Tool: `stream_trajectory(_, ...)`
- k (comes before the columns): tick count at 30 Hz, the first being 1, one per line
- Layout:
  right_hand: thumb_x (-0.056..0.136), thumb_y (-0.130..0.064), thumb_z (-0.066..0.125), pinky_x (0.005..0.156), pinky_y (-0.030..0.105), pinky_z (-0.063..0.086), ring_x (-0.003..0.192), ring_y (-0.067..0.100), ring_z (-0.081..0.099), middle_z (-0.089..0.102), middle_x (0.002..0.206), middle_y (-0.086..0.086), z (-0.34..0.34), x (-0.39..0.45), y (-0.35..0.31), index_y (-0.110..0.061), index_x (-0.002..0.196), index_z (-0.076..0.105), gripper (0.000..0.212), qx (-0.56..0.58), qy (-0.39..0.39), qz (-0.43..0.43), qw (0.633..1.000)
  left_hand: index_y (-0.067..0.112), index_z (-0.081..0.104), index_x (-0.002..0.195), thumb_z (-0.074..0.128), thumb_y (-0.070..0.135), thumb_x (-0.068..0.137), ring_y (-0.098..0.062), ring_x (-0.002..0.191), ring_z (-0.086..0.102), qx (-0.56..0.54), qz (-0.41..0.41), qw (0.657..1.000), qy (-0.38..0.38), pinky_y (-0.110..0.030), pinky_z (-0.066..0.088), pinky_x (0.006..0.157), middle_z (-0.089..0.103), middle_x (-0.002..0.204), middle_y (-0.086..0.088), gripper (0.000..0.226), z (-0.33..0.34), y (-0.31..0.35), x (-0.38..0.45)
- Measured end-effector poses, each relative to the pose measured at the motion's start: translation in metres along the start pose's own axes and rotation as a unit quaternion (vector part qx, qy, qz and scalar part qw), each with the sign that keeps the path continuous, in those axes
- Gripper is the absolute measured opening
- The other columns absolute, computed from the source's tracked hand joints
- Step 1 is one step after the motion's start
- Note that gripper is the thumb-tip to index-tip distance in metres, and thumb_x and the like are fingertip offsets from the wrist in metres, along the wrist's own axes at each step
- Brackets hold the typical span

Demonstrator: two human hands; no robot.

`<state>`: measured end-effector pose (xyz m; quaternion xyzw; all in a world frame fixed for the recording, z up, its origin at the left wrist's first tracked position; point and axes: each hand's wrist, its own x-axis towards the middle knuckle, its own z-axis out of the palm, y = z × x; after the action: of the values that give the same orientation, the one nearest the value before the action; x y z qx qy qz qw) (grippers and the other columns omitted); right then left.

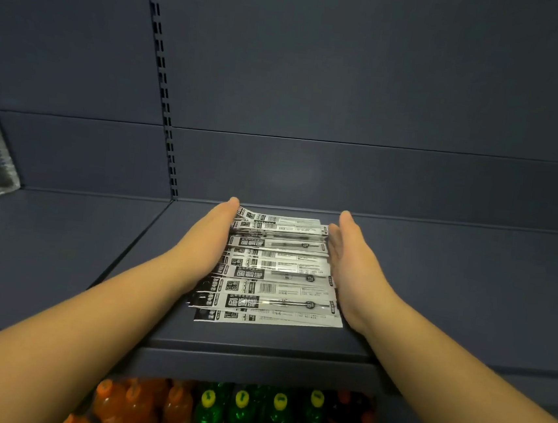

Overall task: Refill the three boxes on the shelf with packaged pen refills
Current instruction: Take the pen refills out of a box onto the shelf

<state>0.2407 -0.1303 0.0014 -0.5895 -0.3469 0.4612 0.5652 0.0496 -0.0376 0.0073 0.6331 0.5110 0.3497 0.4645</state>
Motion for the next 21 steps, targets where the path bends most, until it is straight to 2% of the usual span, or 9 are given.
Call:
stream_trajectory(2, 0.096, -0.074, 0.03, 0.12, 0.038, 0.024, 0.146, 0.009, 0.036, 0.039, 0.159, -0.014, 0.003, -0.001, 0.001, -0.034, 0.157, 0.03, 0.074, 0.005, -0.002, -0.002, 1.0, 0.039, 0.035, 0.152, 0.023, 0.073, 0.095, -0.017, 0.145, 0.036, 0.005, -0.001, 1.0, 0.002, -0.045, 0.021, 0.121, 0.038, 0.156, 0.013, 0.068, 0.005, 0.006, -0.006)
stream_trajectory(4, 0.098, -0.071, 0.031, 0.11, 0.029, 0.039, 0.132, 0.002, 0.052, 0.055, 0.146, -0.018, 0.0, -0.004, 0.002, -0.035, 0.147, 0.046, 0.063, 0.017, 0.008, -0.002, 1.0, 0.039, 0.037, 0.151, 0.024, 0.077, 0.092, -0.02, 0.143, 0.039, -0.01, -0.013, 1.0, 0.013, -0.045, 0.023, 0.12, 0.041, 0.154, 0.01, 0.072, 0.001, 0.006, -0.01)
stream_trajectory(7, 0.097, -0.072, 0.033, 0.108, 0.029, 0.034, 0.13, 0.006, 0.052, 0.056, 0.144, -0.016, -0.013, -0.015, 0.004, -0.035, 0.149, 0.044, 0.065, 0.018, 0.035, -0.002, 0.999, 0.048, 0.044, 0.142, 0.035, 0.1, 0.062, -0.02, 0.136, 0.048, -0.046, -0.039, 0.997, 0.039, -0.05, 0.028, 0.117, 0.048, 0.151, 0.011, 0.096, -0.016, -0.013, -0.011)
stream_trajectory(9, 0.097, -0.071, 0.033, 0.103, 0.03, 0.032, 0.102, -0.001, 0.058, 0.062, 0.114, -0.023, -0.019, -0.024, 0.008, -0.041, 0.142, 0.046, 0.056, 0.023, 0.039, -0.016, 0.999, 0.051, 0.044, 0.14, 0.04, 0.104, 0.054, -0.014, 0.136, 0.048, -0.063, -0.035, 0.996, 0.048, -0.049, 0.028, 0.118, 0.049, 0.15, 0.015, 0.101, -0.023, -0.027, -0.019)
stream_trajectory(11, 0.1, -0.067, 0.031, 0.095, 0.026, 0.032, 0.073, -0.011, 0.056, 0.06, 0.08, -0.032, -0.017, -0.033, 0.011, -0.046, 0.121, 0.055, 0.038, 0.037, 0.035, -0.004, 0.999, 0.05, 0.046, 0.14, 0.036, 0.093, 0.073, -0.013, 0.137, 0.046, -0.05, -0.016, 0.997, 0.051, -0.047, 0.026, 0.119, 0.049, 0.146, 0.018, 0.08, -0.019, -0.021, -0.04)
stream_trajectory(13, 0.102, -0.061, 0.03, 0.092, 0.019, 0.035, 0.068, -0.019, 0.058, 0.061, 0.07, -0.04, -0.008, -0.039, 0.016, -0.044, 0.111, 0.06, 0.035, 0.029, 0.025, -0.024, 0.999, 0.048, 0.055, 0.124, 0.029, 0.075, 0.092, -0.011, 0.127, 0.048, -0.05, 0.008, 0.997, 0.063, -0.04, 0.029, 0.112, 0.055, 0.125, 0.022, 0.049, -0.008, -0.018, -0.052)
stream_trajectory(16, 0.093, -0.07, 0.038, 0.104, 0.035, 0.047, 0.112, -0.01, 0.062, 0.067, 0.116, -0.033, 0.004, -0.036, 0.021, -0.046, 0.124, 0.06, 0.045, 0.03, 0.02, -0.054, 0.998, 0.043, 0.053, 0.115, 0.025, 0.053, 0.104, -0.004, 0.112, 0.041, -0.027, 0.048, 0.994, 0.089, -0.03, 0.025, 0.096, 0.047, 0.108, 0.025, 0.031, 0.014, -0.002, -0.063)
stream_trajectory(18, 0.073, -0.085, 0.041, 0.122, 0.046, 0.028, 0.142, 0.004, 0.042, 0.048, 0.15, -0.025, 0.007, -0.035, 0.02, -0.046, 0.148, 0.044, 0.084, 0.035, 0.013, -0.065, 0.997, 0.037, 0.049, 0.128, 0.026, 0.049, 0.105, -0.004, 0.113, 0.042, -0.027, 0.067, 0.992, 0.105, -0.029, 0.026, 0.096, 0.047, 0.115, 0.022, 0.035, 0.019, 0.002, -0.062)
stream_trajectory(21, 0.071, -0.088, 0.042, 0.124, 0.048, 0.022, 0.146, 0.007, 0.037, 0.042, 0.155, -0.025, -0.002, -0.033, 0.022, -0.048, 0.15, 0.039, 0.089, 0.0, -0.011, -0.075, 0.997, 0.03, 0.057, 0.11, 0.03, 0.046, 0.104, -0.009, 0.104, 0.054, -0.01, 0.077, 0.989, 0.128, -0.033, 0.034, 0.09, 0.058, 0.108, 0.017, 0.032, 0.02, 0.004, -0.061)
